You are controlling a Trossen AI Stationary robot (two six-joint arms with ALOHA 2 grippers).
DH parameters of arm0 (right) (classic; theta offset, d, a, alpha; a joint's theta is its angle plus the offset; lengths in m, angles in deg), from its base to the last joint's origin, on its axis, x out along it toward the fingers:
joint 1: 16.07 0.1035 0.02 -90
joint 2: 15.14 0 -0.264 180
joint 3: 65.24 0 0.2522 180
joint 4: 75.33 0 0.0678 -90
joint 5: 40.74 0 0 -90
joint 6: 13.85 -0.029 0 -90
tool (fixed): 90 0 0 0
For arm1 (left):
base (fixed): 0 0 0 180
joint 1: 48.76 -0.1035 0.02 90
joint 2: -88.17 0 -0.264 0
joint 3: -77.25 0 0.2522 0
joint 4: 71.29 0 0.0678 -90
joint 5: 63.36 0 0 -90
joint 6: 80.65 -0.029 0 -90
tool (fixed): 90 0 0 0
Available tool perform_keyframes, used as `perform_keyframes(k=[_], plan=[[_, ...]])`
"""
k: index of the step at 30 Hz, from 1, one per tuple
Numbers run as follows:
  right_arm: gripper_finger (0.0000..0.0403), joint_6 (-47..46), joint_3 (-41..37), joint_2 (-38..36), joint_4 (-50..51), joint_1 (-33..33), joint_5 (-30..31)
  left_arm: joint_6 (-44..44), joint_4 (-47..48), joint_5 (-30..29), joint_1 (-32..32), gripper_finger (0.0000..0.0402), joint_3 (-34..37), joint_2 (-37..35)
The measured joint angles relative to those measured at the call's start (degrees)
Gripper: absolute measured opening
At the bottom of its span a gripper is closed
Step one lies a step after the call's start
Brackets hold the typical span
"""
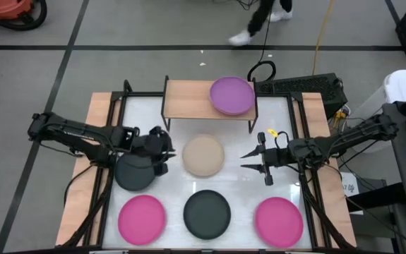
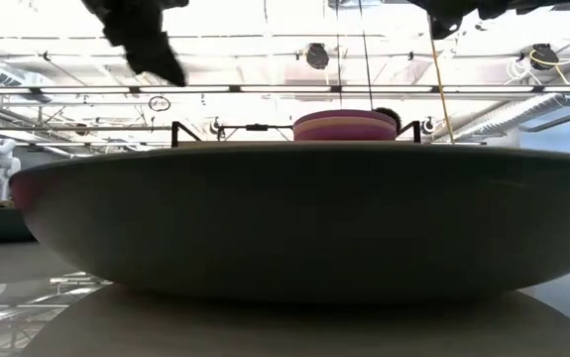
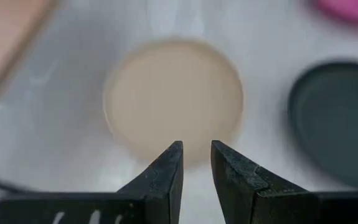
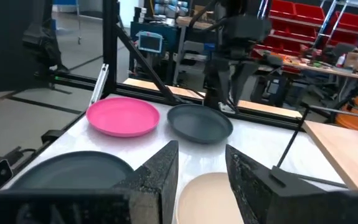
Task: Place and stack plates onto a shelf
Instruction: Stack the top black plate on top of the purple plate on the shelf
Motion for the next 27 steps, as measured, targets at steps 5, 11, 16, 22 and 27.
perform_keyframes(k=[5,11,16,22,27], plan=[[0.0114,0.37,0.00,0.00,-0.14,0.26,1.11,8.45,9.73,-0.01,2.86,0.0088,0.02,1.30],[0.0114,0.19,0.00,0.00,-0.18,0.26,1.20,18.97,19.60,0.44,5.99,0.0088,0.46,5.88],[0.0114,-0.08,0.00,0.00,-0.21,0.26,1.20,23.22,21.01,1.21,7.48,0.0088,0.59,11.22],[0.0114,-0.93,0.00,0.00,0.37,0.26,1.20,39.68,20.56,1.66,6.22,0.0088,0.59,16.61],[0.0114,-1.13,0.00,0.00,0.64,0.26,1.13,45.91,20.09,2.79,5.30,0.0088,0.59,19.36]])
